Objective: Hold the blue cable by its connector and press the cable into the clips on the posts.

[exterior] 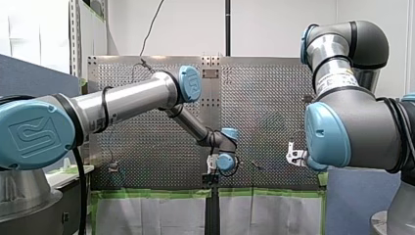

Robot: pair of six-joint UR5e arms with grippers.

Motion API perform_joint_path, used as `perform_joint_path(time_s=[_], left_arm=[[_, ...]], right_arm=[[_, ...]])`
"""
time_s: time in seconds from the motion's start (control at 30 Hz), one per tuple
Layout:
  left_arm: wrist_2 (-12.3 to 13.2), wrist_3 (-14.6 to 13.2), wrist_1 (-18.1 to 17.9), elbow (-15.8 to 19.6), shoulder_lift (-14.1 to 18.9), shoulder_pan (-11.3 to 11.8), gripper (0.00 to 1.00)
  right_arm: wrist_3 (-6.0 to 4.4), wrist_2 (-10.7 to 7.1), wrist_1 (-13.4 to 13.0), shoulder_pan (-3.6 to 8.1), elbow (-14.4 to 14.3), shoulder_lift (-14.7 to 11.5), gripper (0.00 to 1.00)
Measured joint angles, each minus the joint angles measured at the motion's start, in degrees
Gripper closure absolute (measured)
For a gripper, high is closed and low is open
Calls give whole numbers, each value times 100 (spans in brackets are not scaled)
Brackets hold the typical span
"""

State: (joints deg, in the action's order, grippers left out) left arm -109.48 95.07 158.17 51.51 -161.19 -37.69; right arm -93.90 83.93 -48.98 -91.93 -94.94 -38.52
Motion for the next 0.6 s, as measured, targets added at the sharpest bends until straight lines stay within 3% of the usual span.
perform_joint_path(time_s=[0.2, 0.6], left_arm=[[10, -9, 112, -89, -1, 77, 100], [56, -9, 84, -27, -8, 101, 100]], right_arm=[[-6, -38, 2, 3, 153, 139, 100], [5, -153, 444, -24, 787, 674, 100]])
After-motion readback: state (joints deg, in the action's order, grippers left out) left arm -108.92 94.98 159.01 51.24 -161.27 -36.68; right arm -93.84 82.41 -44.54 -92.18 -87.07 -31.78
